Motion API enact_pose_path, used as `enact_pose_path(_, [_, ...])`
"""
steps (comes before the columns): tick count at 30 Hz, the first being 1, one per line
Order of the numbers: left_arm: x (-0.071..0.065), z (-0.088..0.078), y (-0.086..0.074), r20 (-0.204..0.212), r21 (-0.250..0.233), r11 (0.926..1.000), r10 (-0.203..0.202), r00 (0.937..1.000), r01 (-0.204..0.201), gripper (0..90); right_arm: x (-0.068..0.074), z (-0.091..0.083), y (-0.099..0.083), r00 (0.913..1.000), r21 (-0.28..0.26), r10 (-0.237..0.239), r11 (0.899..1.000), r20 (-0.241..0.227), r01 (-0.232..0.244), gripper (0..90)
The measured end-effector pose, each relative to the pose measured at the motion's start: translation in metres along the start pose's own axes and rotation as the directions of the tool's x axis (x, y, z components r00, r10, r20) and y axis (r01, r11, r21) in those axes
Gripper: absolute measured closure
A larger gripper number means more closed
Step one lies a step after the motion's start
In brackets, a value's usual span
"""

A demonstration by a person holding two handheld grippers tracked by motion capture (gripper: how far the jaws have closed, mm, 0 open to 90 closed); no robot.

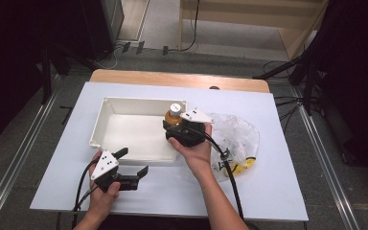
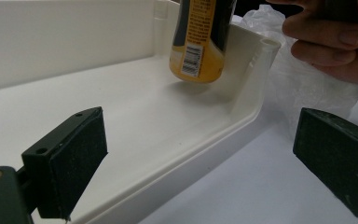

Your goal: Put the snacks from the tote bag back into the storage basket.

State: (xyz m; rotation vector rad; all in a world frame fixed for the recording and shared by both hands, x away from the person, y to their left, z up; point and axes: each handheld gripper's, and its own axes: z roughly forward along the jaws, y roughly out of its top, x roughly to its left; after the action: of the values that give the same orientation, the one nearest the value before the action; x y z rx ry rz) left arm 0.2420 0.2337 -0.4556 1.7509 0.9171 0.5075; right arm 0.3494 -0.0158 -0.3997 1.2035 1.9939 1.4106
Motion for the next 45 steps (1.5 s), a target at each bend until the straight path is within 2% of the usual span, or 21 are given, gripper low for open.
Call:
enact_pose_path(19, [0.001, 0.0, 0.0, -0.002, 0.001, 1.0, -0.002, 1.0, 0.002, 3.0, -0.001, 0.007, -0.007, 0.9999, 0.033, -0.007, 0.999, 0.014, 0.007, 31.3])
enact_pose_path(26, [0.001, 0.0, 0.0, -0.002, 0.0, 1.0, -0.004, 1.0, 0.004, 3.0, -0.001, 0.011, -0.012, 0.9987, 0.057, -0.036, 0.998, 0.036, 0.034, 30.7])
enact_pose_path(32, [0.001, 0.0, 0.0, -0.002, 0.0, 1.0, -0.004, 1.0, 0.004, 3.0, -0.002, 0.01, -0.011, 0.9985, 0.059, -0.048, 0.997, 0.025, 0.047, 30.3])
enact_pose_path(36, [0.001, 0.0, 0.0, -0.002, 0.001, 1.0, -0.004, 1.0, 0.004, 3.0, -0.003, 0.008, -0.01, 0.999, 0.05, -0.043, 0.998, 0.014, 0.042, 29.8])
enact_pose_path(40, [0.001, 0.0, 0.0, 0.0, -0.002, 1.0, -0.007, 1.0, 0.007, 3.0, -0.001, 0.002, -0.005, 0.9991, -0.001, -0.041, 0.999, -0.01, 0.041, 29.9])
enact_pose_path(45, [0.001, 0.0, 0.0, -0.001, -0.002, 1.0, -0.006, 1.0, 0.006, 3.0, -0.003, -0.003, 0.0, 0.9992, -0.017, -0.026, 1.0, -0.03, 0.026, 28.3])
